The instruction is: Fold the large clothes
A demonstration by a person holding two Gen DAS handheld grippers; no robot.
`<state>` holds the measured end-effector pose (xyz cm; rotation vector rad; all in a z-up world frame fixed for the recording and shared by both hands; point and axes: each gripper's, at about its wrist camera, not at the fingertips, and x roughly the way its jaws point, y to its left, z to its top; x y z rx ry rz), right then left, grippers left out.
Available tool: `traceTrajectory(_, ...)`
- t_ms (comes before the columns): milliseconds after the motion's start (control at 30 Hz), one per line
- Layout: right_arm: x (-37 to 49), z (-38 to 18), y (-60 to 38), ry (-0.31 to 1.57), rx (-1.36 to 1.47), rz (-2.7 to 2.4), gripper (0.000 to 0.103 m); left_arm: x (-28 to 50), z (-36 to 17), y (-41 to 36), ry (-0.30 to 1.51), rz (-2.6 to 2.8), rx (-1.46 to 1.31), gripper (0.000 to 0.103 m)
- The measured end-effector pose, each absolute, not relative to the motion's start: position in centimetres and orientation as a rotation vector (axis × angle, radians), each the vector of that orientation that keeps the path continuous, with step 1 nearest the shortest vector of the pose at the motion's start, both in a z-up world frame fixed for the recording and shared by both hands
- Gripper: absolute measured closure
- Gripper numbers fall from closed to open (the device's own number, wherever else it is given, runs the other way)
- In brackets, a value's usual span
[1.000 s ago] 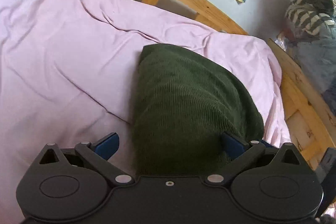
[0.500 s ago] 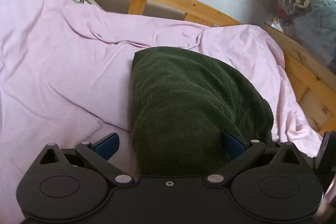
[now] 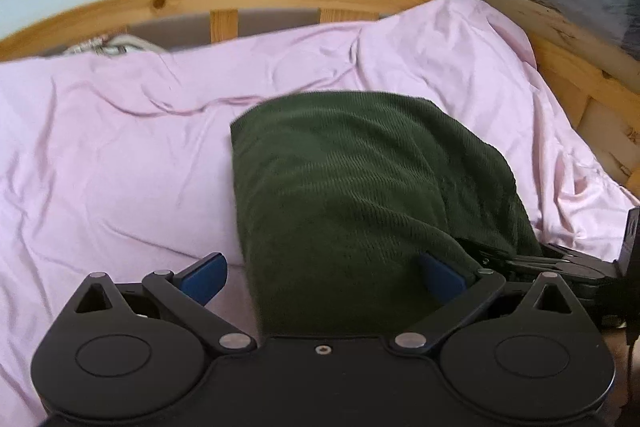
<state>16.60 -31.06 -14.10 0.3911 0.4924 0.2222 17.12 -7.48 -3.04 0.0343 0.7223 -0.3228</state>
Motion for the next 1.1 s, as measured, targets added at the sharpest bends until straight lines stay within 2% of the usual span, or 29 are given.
traceTrajectory(400, 16.3, -13.3, -30.5, 0.495, 0.377, 0.190, 0.000, 17.4, -3.7, -6.7, 0.768, -0.326, -0.074, 0.000)
traceTrajectory(633, 15.0, -10.9, -32.4, 0.294, 0.466, 0.212, 0.000, 17.8, -4.3, -2.6, 0.769, -0.420, -0.300, 0.001)
traceTrajectory(900, 22.5, -13.3, -34.8, 0.480, 0.624, 0.337, 0.000, 21.5, -6.5, -0.9, 0.835, -0.535, -0.442, 0.000)
traceTrajectory(1067, 23.1, -14.5, -34.6, 0.488, 0.625, 0.399, 0.000, 22.9, -8.3, 0.0, 0.873, -0.604, -0.511, 0.000)
traceTrajectory(1100, 23.0, -14.6, -34.5, 0.485, 0.629, 0.406, 0.005, 23.0, -8.5, -0.1, 0.872, -0.611, -0.508, 0.000)
